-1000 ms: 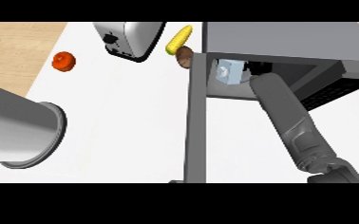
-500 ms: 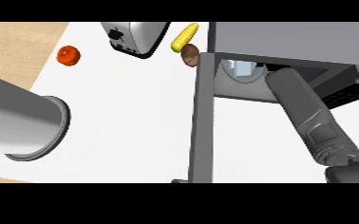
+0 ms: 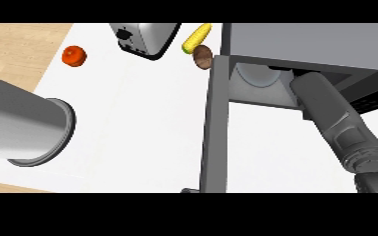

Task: Pick up the milk, place it into the microwave and close the microwave

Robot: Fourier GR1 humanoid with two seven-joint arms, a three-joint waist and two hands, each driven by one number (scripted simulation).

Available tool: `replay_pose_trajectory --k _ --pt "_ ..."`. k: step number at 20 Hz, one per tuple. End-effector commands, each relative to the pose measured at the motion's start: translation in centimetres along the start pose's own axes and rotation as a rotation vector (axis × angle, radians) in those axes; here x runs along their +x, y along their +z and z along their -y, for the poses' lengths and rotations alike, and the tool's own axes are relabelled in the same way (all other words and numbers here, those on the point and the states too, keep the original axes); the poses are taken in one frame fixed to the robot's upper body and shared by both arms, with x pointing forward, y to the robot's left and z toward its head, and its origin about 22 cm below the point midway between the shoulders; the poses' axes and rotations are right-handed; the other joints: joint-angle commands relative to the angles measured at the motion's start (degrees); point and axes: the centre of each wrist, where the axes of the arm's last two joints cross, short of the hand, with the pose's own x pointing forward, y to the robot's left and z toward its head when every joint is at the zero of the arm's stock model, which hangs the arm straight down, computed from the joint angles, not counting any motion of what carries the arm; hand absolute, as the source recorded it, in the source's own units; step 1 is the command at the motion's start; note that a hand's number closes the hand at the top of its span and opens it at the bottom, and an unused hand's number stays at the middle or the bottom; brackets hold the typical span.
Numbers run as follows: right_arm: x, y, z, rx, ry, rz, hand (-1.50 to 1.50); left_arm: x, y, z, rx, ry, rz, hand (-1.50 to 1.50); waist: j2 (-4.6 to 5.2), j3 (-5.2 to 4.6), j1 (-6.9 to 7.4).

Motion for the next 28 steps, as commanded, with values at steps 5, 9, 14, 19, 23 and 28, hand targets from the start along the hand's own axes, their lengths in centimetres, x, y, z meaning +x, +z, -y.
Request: replay_pose_trajectory --k 5,9,14,19,23,28 --pt "2.5 -0.2 -1.0 0.052 -0.099 0.086 -1.50 -1.5 -0.7 0.7 -0.079 0.018 -0.049 -1.50 0.40 -0.18 -0.09" --pt "3.7 -0.5 -1.3 0.120 -0.193 0.116 -1.50 -1.7 -1.4 0.9 -0.102 0.016 -0.045 -1.50 0.14 -0.19 -1.13" --pt "5.0 -1.5 -1.0 0.150 -0.347 0.108 -1.50 -1.7 -1.0 0.8 -0.159 0.037 -0.034 -1.50 -0.78 -0.26 -2.05" --pt "4.5 0.3 -2.2 0.187 -0.504 0.075 -1.50 -2.2 -1.0 1.1 -0.217 0.064 -0.032 -1.50 -0.96 -0.26 -3.66" --pt "4.6 2.4 -3.6 0.221 -0.632 0.044 -1.50 -3.0 -0.9 2.3 -0.239 0.096 -0.026 -1.50 -1.46 -0.32 -5.61" --pt "3.8 3.9 -4.2 0.271 -0.758 0.014 -1.50 -2.4 -1.7 2.1 -0.248 0.097 -0.029 1.50 -1.87 -0.32 -7.87"
